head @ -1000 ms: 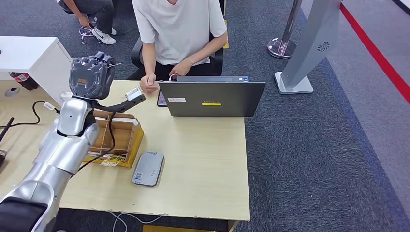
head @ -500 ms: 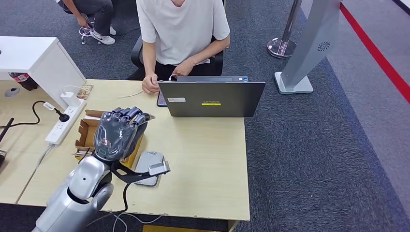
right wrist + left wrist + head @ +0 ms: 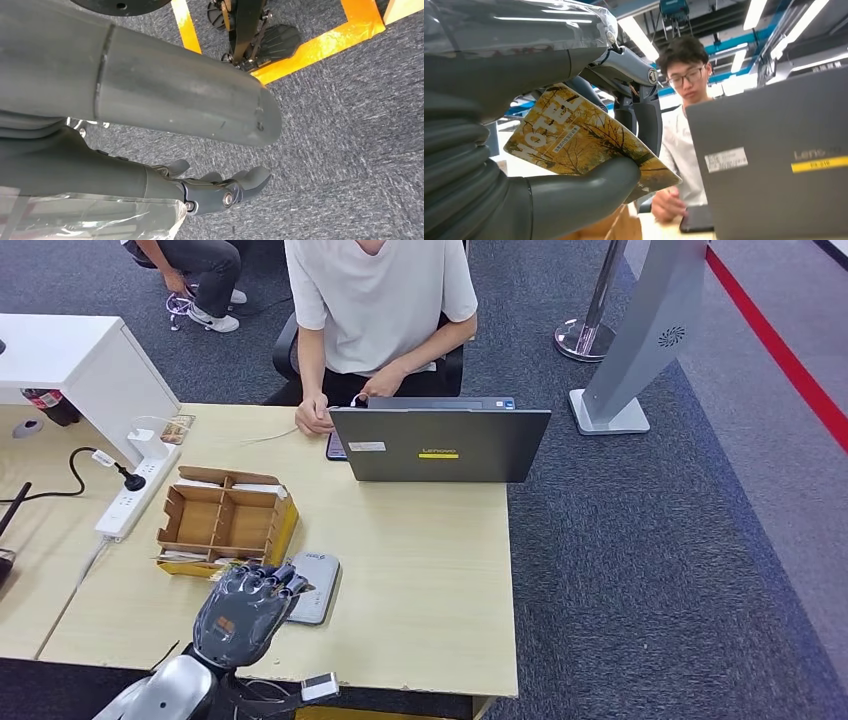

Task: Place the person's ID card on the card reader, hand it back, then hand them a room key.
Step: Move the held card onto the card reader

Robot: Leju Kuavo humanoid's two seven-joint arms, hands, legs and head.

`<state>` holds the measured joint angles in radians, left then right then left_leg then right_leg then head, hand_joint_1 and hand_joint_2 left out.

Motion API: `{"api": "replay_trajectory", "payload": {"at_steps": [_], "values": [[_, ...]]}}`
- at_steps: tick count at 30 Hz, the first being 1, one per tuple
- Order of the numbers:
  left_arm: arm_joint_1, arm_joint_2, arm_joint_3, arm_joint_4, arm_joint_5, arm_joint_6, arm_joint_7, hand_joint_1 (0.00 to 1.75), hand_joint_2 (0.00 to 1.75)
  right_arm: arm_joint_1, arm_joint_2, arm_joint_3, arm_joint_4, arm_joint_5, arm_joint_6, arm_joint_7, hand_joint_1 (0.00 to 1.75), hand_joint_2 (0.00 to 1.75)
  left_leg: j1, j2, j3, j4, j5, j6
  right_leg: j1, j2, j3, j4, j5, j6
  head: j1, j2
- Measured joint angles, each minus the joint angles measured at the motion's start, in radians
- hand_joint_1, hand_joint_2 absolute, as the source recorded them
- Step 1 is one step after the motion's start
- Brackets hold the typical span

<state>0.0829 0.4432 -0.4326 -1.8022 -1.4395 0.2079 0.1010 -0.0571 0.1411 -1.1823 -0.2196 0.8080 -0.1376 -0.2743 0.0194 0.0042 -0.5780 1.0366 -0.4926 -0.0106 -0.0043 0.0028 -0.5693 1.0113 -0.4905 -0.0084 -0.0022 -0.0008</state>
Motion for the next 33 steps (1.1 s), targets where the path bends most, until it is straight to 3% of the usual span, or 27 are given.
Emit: {"api": "replay_trajectory", "payload": {"at_steps": [16,28,33], "values": [[0.026,-0.015,0.002,0.011,-0.007,-0.072,0.074,1.75,1.75,0.000,0.005,-0.012,-0.008,0.018,0.006,0.001,0.00,0.00,0.000,0.000,0.000,0.000,0.000,0.000,0.000,-0.001,0.000,0.000,0.000,0.000,0.000,0.000],[-0.157,-0.175,0.015,0.302,-0.024,-0.034,0.050,1.75,1.75,-0.005,0.005,-0.001,-0.008,0.075,0.023,0.008,0.00,0.00,0.000,-0.001,0.001,0.001,0.001,0.000,0.000,-0.002,0.001,0.000,0.001,0.000,0.000,0.000],[-0.200,-0.228,0.014,0.395,-0.032,-0.036,0.049,1.75,1.75,-0.006,0.005,0.005,-0.008,0.079,0.025,0.014,0.00,0.00,0.000,-0.001,0.001,0.001,0.001,0.000,-0.001,-0.002,0.001,0.000,0.001,0.000,0.000,0.000]]}}
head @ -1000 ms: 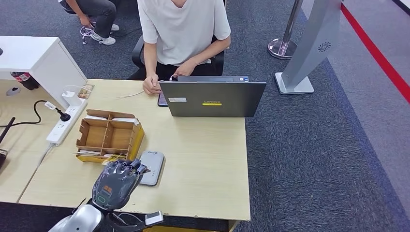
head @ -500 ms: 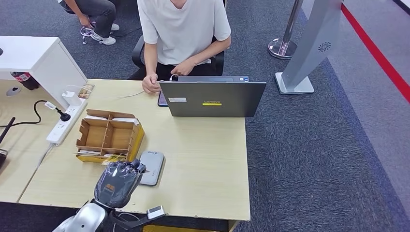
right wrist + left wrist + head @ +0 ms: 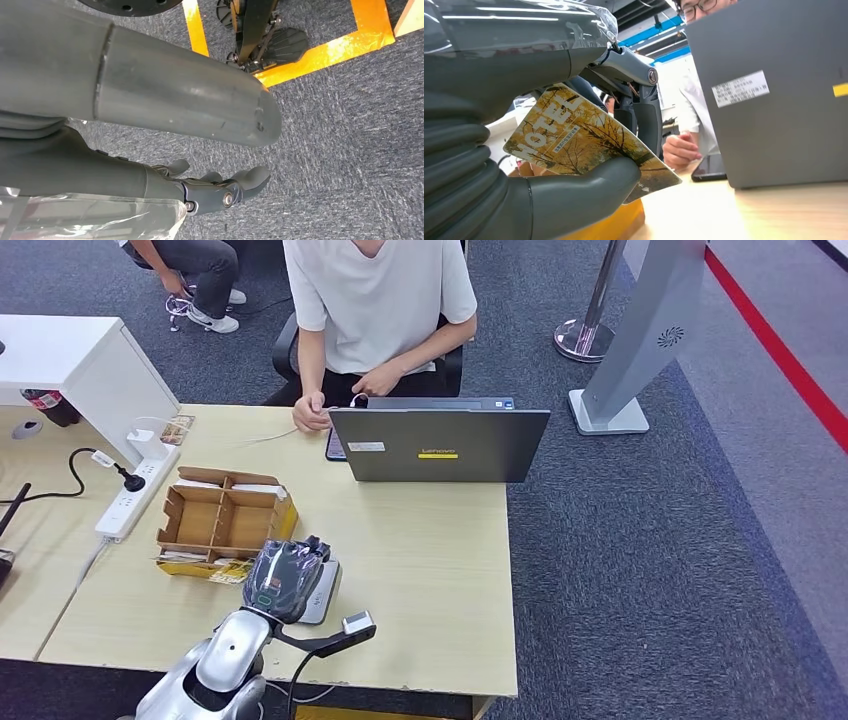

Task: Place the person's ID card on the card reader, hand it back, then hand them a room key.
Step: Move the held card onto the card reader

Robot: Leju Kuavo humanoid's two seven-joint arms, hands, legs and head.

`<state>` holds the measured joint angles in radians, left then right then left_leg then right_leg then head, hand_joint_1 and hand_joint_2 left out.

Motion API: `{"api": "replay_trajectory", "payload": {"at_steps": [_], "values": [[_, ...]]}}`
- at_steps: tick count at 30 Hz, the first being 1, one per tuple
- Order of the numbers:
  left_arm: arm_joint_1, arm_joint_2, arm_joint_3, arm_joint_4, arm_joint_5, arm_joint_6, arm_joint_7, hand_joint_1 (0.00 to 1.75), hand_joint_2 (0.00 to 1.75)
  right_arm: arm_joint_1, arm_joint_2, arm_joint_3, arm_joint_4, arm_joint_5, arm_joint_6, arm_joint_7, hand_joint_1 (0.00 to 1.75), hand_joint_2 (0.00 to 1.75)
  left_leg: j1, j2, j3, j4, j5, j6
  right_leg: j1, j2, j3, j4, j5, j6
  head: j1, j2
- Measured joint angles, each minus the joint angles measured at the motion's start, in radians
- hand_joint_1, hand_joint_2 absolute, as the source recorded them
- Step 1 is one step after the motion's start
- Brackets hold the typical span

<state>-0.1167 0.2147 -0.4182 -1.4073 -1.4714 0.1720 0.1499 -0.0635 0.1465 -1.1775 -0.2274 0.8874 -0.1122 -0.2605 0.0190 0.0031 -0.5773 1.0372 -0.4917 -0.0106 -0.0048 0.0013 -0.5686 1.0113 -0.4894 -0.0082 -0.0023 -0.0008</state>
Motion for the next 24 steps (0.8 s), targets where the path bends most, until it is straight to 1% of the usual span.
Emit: {"api": "replay_trajectory", "payload": {"at_steps": [3,7,13,18,24], "values": [[-0.005,-0.014,-0.003,0.021,-0.003,-0.003,0.000,1.75,1.75,0.000,0.000,0.001,0.000,0.000,0.000,0.000,0.00,0.00,0.000,0.000,0.000,0.000,0.000,0.000,0.000,0.000,0.000,0.000,0.000,0.000,0.000,0.000],[-0.005,-0.021,-0.009,0.033,-0.005,-0.016,0.006,1.75,1.75,0.000,0.000,0.002,0.000,0.000,-0.002,0.001,0.00,0.00,0.000,0.000,0.000,0.000,0.000,0.000,0.000,0.000,0.000,0.000,0.000,0.000,0.000,0.000],[-0.001,-0.022,-0.012,0.036,-0.032,-0.093,0.079,1.75,1.75,0.001,0.000,0.002,0.000,0.000,-0.007,0.007,0.00,0.00,0.000,0.000,0.000,0.000,0.000,0.000,0.000,0.000,0.000,0.000,0.000,0.000,0.000,0.000],[0.008,-0.024,-0.013,0.041,-0.035,-0.107,0.103,1.75,1.75,0.001,0.000,0.002,0.000,-0.001,-0.008,0.009,0.00,0.00,0.000,0.000,0.000,0.000,0.000,0.000,0.000,0.000,0.000,0.000,0.000,0.000,0.000,0.000],[0.018,-0.026,-0.013,0.042,-0.035,-0.110,0.107,1.75,1.75,0.001,0.000,0.002,0.000,-0.002,-0.008,0.010,0.00,0.00,0.000,0.000,0.000,0.000,0.000,0.000,0.000,0.000,0.000,0.000,0.000,0.000,0.000,0.000]]}}
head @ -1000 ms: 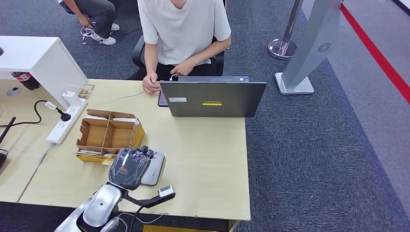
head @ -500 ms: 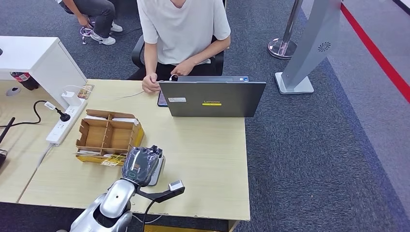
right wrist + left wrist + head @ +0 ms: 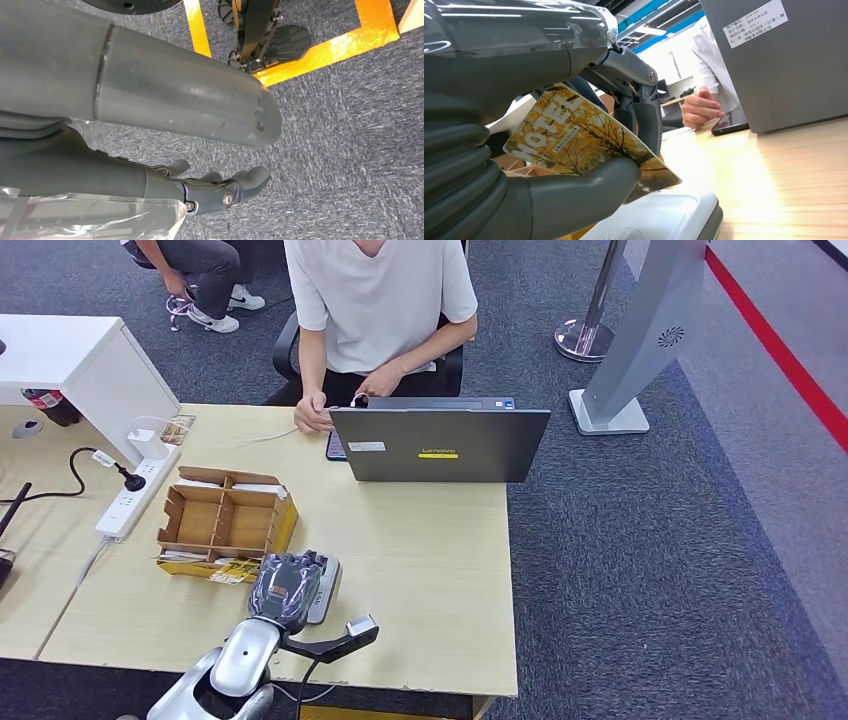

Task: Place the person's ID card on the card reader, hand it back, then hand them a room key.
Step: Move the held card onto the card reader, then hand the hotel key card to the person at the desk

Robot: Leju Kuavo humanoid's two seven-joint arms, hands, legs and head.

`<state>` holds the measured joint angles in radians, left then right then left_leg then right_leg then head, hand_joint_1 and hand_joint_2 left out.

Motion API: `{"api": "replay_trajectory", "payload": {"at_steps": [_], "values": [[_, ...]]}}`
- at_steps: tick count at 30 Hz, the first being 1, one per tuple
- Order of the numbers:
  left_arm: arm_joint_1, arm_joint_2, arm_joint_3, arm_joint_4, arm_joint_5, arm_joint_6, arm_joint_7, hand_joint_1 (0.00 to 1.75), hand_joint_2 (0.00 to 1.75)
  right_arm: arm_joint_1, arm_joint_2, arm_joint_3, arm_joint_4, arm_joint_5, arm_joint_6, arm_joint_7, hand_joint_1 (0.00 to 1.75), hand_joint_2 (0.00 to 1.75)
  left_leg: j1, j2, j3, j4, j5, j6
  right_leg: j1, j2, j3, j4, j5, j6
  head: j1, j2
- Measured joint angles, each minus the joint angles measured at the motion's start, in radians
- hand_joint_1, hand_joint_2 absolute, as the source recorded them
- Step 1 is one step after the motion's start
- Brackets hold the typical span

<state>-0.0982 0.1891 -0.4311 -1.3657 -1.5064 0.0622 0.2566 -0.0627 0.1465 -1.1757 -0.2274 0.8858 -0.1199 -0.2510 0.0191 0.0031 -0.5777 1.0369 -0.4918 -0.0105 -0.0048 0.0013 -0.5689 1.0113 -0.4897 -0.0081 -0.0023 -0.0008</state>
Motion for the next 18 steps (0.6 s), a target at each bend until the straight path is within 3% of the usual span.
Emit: {"api": "replay_trajectory", "payload": {"at_steps": [8,15,18], "values": [[0.023,0.008,0.000,0.000,0.012,-0.039,0.005,1.75,1.75,0.001,0.000,0.000,-0.001,0.004,0.000,0.007,0.00,0.00,0.000,0.000,0.000,0.000,0.000,0.000,0.000,0.000,0.000,0.000,0.000,0.000,0.000,0.000],[-0.006,0.055,0.000,0.000,0.234,-0.154,-0.144,1.75,1.75,0.000,0.000,0.000,-0.003,0.022,0.008,0.006,0.00,0.00,0.000,-0.002,0.001,0.000,0.000,0.000,0.000,-0.002,0.002,0.000,0.000,0.000,0.000,0.000],[-0.050,0.080,0.000,0.000,0.328,-0.132,-0.184,1.75,1.75,-0.001,-0.001,-0.001,-0.003,0.026,0.015,-0.005,0.00,0.00,0.000,-0.002,0.002,0.000,0.001,0.000,0.000,-0.003,0.002,0.000,0.000,0.000,0.000,0.000]]}}
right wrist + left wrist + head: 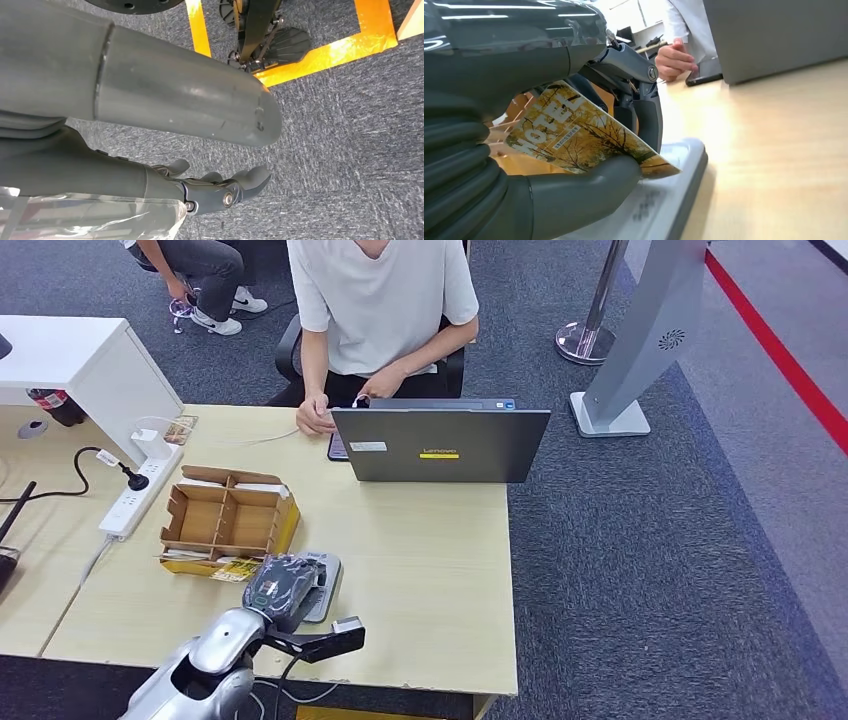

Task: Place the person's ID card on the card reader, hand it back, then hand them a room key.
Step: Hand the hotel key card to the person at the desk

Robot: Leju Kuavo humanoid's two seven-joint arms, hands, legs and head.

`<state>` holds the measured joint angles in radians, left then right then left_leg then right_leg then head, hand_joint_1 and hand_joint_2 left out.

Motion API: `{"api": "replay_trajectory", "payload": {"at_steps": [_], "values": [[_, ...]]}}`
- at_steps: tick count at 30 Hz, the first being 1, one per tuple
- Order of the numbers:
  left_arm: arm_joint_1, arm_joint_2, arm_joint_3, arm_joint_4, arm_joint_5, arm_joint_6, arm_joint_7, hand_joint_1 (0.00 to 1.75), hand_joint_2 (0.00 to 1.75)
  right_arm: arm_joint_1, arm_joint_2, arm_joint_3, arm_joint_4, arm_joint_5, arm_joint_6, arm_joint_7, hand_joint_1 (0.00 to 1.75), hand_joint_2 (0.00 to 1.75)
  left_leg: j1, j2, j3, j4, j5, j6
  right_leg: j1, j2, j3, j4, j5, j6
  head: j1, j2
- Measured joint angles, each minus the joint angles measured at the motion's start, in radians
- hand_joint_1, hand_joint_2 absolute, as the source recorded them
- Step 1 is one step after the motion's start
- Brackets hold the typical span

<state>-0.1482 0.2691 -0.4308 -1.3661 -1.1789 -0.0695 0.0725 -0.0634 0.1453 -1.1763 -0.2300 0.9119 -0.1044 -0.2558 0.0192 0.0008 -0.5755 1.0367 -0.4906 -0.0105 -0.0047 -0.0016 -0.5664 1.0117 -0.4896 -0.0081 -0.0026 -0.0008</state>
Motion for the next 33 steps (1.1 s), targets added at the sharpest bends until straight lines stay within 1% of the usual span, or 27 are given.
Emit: {"api": "replay_trajectory", "payload": {"at_steps": [2,5,9,11,16,21,24,26,28,33], "values": [[-0.032,0.002,0.000,-0.012,-0.017,0.071,0.015,1.75,1.75,0.000,0.000,-0.001,0.000,0.000,0.001,-0.006,0.00,0.00,0.000,0.000,-0.001,0.000,0.002,0.001,0.000,0.000,-0.001,0.000,0.001,0.000,0.000,0.000],[-0.091,-0.004,0.000,-0.059,-0.087,0.181,0.047,1.75,1.75,0.000,0.000,-0.002,0.000,0.008,0.004,-0.014,0.00,0.00,0.000,0.000,-0.002,0.000,0.003,0.001,0.000,-0.001,-0.002,0.000,0.003,-0.001,0.000,0.000],[-0.187,-0.006,0.002,-0.101,-0.212,0.381,0.059,1.75,1.75,-0.001,0.000,0.000,0.000,0.037,0.007,-0.024,0.00,0.00,0.000,0.000,-0.003,0.001,0.003,0.000,0.000,0.000,-0.002,0.000,0.005,0.000,0.000,0.000],[-0.242,-0.004,0.008,-0.103,-0.231,0.424,0.047,1.75,1.75,-0.005,-0.001,0.003,0.000,0.046,0.008,-0.025,0.00,0.00,0.000,0.000,-0.003,0.001,0.003,0.000,0.000,0.000,-0.002,0.000,0.005,0.000,0.001,0.000],[-0.353,0.002,0.023,-0.079,-0.281,0.437,0.037,1.75,1.75,-0.008,-0.002,0.011,0.000,0.064,0.013,-0.030,0.00,0.00,0.000,0.000,-0.003,0.001,0.004,0.000,0.000,0.000,-0.003,0.000,0.005,0.000,0.001,0.000],[-0.547,0.001,0.036,0.081,-0.316,0.391,0.048,1.75,1.75,-0.019,-0.004,0.023,0.001,0.080,0.022,-0.027,0.00,0.00,0.000,0.000,-0.004,0.001,0.005,-0.001,0.000,0.001,-0.004,0.001,0.006,-0.001,0.000,0.000],[-0.624,-0.008,0.037,0.169,-0.324,0.384,0.056,1.75,1.75,-0.022,-0.004,0.029,0.002,0.083,0.022,-0.019,0.00,0.00,0.000,0.000,-0.004,0.001,0.006,-0.001,0.000,0.001,-0.004,0.001,0.006,-0.001,0.000,0.000],[-0.649,-0.016,0.037,0.208,-0.325,0.384,0.060,0.87,1.75,-0.023,-0.004,0.031,0.003,0.084,0.022,-0.016,0.00,0.00,0.000,0.000,-0.004,0.001,0.005,-0.001,0.000,0.001,-0.004,0.001,0.006,-0.001,0.000,0.000],[-0.659,-0.023,0.037,0.232,-0.325,0.384,0.065,0.00,1.75,-0.024,-0.004,0.033,0.003,0.084,0.021,-0.016,0.00,0.00,0.000,0.000,-0.004,0.001,0.005,-0.001,0.000,0.001,-0.004,0.001,0.006,-0.001,0.000,0.000],[-0.682,-0.034,0.037,0.281,-0.316,0.360,0.072,0.00,1.75,-0.023,-0.005,0.034,0.003,0.083,0.021,-0.016,0.00,0.00,0.000,0.000,-0.005,0.001,0.005,-0.001,0.000,0.001,-0.005,0.000,0.006,-0.001,0.000,0.000]]}}
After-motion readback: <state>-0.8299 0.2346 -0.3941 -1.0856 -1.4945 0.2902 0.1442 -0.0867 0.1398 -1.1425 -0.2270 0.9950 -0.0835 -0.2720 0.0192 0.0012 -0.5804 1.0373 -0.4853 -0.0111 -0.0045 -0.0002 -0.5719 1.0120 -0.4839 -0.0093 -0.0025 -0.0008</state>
